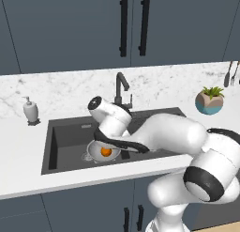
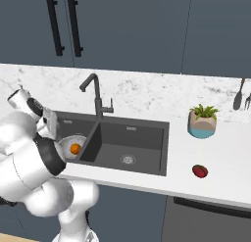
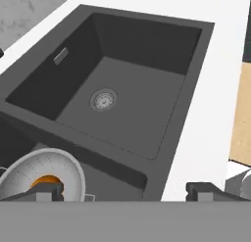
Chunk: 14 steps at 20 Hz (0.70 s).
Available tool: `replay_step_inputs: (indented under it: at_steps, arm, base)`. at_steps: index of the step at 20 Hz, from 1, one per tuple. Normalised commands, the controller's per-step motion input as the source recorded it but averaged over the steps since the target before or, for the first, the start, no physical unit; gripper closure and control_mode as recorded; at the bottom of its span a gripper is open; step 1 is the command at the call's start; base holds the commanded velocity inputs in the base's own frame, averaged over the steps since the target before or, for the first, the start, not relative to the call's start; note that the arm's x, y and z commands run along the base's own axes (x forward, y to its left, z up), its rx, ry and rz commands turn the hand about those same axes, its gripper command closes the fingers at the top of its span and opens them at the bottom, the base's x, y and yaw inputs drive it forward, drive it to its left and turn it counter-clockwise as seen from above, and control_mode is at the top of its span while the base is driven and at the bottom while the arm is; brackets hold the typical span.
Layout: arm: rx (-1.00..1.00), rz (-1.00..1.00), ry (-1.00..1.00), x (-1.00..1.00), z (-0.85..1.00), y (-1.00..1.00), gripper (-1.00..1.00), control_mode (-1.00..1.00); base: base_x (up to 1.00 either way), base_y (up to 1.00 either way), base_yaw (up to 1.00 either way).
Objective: Put the colander in the sink, put the orange, mango in the colander, and turn on the sink faucet and pour water over the colander.
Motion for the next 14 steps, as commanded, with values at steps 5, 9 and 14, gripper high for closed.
replay_step_inputs:
  at_steps: [5, 9, 14]
  arm:
    - [0.23, 0.13, 0.04, -0.64, 0.84, -1.0, -1.0, -1.0]
    - [0.17, 0.06, 0.25, -0.36, 0.6, -1.0, -1.0, -1.0]
    - [0.01, 0.01, 0.31, -0.04, 0.32, -1.0, -1.0, -1.0]
  base:
    - [0.0, 0.0, 0.0]
    - [0.0, 0.0, 0.0]
    - [0.0, 0.0, 0.0]
